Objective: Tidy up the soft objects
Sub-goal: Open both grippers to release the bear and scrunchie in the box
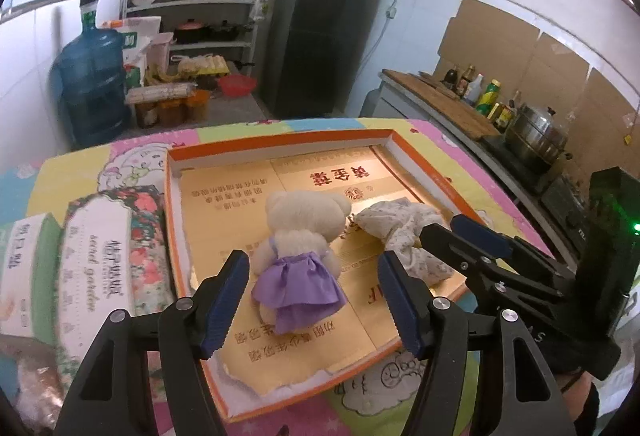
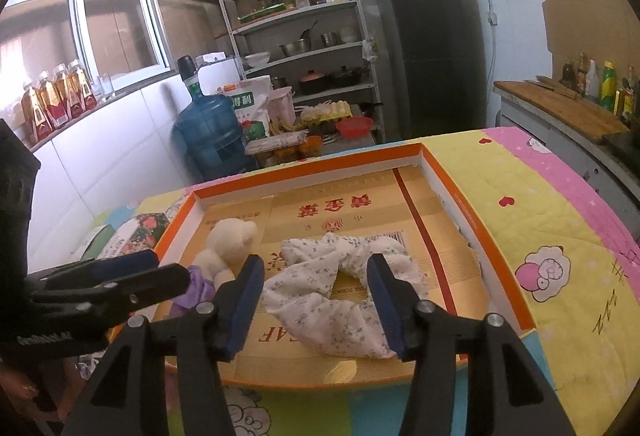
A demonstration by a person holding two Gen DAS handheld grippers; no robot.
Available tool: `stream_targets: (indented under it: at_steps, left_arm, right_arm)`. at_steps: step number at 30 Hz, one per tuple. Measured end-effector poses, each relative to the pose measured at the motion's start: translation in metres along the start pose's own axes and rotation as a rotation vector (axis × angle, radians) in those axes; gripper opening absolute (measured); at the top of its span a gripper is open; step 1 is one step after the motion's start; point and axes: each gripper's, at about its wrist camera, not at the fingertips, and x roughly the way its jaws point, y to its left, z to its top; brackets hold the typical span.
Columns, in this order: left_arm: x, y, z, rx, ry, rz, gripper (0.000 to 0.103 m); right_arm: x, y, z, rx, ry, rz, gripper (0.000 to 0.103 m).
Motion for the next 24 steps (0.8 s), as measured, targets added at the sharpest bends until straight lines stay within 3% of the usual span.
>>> stream_targets:
  at_steps: [9,13,17,24]
  left_arm:
    - [-0.053,0.012,-0.007,0.015,-0.113,0.069,0.068]
    - [-0.078,0.023,-0.016,0.011,-0.159,0.136,0.068]
    - [-0.105,0.042,-0.025,-0.017,-0.21,0.196,0.068]
    - [-0.139,0.073,-0.042,-0.084,-0.24,0.228,0.068]
  right_arm:
    - [-0.025,0.021,-0.001,-0.011,-0.035,0.028,0.053]
    - [-0.034,0.041,-0.002,-0.027,-0.042,0.06,0.053]
    - [-0.039,0.066,-0.007,-0.063,-0.037,0.097,0.053]
    - [-0.044,0.103,-0.016,-0.114,-0.018,0.145,0.053]
